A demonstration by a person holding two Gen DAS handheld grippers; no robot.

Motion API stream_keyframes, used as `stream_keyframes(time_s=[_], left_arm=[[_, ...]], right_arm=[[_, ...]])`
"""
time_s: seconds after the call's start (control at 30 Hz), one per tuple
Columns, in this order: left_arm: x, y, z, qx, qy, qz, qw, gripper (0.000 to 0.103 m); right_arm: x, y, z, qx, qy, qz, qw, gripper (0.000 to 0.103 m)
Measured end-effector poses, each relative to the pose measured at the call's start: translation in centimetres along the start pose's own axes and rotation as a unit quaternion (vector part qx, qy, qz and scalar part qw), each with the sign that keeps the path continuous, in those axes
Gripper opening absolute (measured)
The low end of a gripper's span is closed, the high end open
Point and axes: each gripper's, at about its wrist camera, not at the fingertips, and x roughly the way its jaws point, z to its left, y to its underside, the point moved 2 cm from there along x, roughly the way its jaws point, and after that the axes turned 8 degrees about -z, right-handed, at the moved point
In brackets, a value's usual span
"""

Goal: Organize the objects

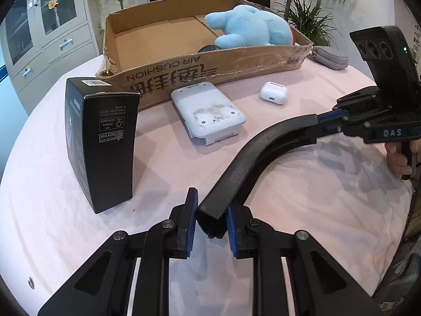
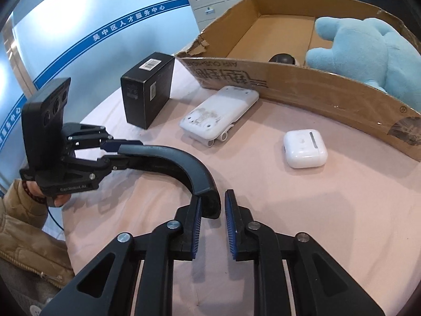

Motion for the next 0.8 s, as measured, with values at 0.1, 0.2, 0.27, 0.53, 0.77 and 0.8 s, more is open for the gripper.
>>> stream_keyframes(time_s=[0.1,0.2,0.27,0.53,0.77,0.8], left_arm=[[0.1,-0.1,0.0,-0.011,-0.006,-0.006,0.9999,0.018],[0.0,-0.2,0.0,-0.02,-0.008,-0.011,0.9997,0.018],[-0.2,-0.4,-0.2,-0.024,-0.007,-0.015,0.9996,0.018],[-1.7,-3.9,-0.7,-0.013,-0.012,-0.048,0.9987,0.018],[-2.4,-11.4,0.3,0.011,-0.04,-0.112,0.9928,0.019],[-2.1,-12.3,0.6,0.011,-0.042,-0.117,0.9922,0.019]], right_arm=[[-0.1,0.1,-0.4,0.01,0.01,-0.003,1.0,0.004],[-0.2,0.1,-0.4,0.009,0.015,-0.003,1.0,0.004],[-0.5,0.0,-0.4,0.008,0.016,-0.005,1.0,0.004],[-2.8,-1.8,-0.5,0.0,0.028,-0.028,0.999,0.004],[-5.8,-7.9,-1.2,-0.034,0.064,-0.084,0.994,0.004],[-5.8,-9.0,-1.5,-0.034,0.069,-0.09,0.993,0.004]])
